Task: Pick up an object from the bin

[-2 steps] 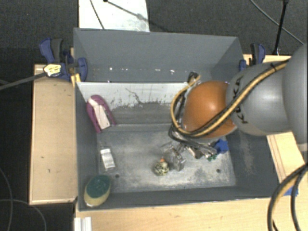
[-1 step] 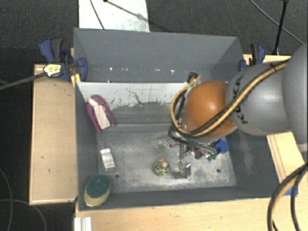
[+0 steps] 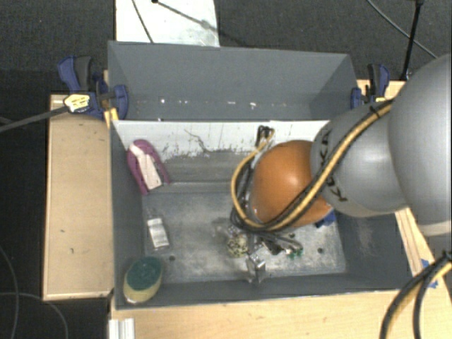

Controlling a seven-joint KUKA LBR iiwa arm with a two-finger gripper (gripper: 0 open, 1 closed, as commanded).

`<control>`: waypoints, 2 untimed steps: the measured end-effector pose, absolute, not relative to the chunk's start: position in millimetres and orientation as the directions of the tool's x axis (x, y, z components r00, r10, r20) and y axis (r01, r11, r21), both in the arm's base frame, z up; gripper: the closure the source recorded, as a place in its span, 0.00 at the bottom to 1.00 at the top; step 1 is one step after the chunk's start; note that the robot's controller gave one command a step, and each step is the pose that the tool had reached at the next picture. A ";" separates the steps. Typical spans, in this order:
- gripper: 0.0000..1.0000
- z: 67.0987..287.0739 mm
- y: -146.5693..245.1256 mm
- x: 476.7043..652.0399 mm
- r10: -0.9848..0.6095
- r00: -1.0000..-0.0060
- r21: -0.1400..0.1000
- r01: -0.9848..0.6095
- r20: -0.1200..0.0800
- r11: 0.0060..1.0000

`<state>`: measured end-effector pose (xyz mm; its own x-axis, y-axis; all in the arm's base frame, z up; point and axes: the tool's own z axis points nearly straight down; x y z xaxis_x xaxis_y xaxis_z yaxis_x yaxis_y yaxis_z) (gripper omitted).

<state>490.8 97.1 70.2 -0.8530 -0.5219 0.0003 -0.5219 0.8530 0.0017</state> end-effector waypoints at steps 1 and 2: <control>0.00 128.7 49.3 509.4 -0.513 -0.859 -0.005 -0.513 -0.006 0.859; 0.00 122.8 110.4 542.0 -0.637 -0.771 0.000 -0.637 -0.007 0.771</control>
Offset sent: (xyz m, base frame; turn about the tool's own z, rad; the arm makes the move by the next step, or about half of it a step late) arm 0.0160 -0.0447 0.0548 0.0043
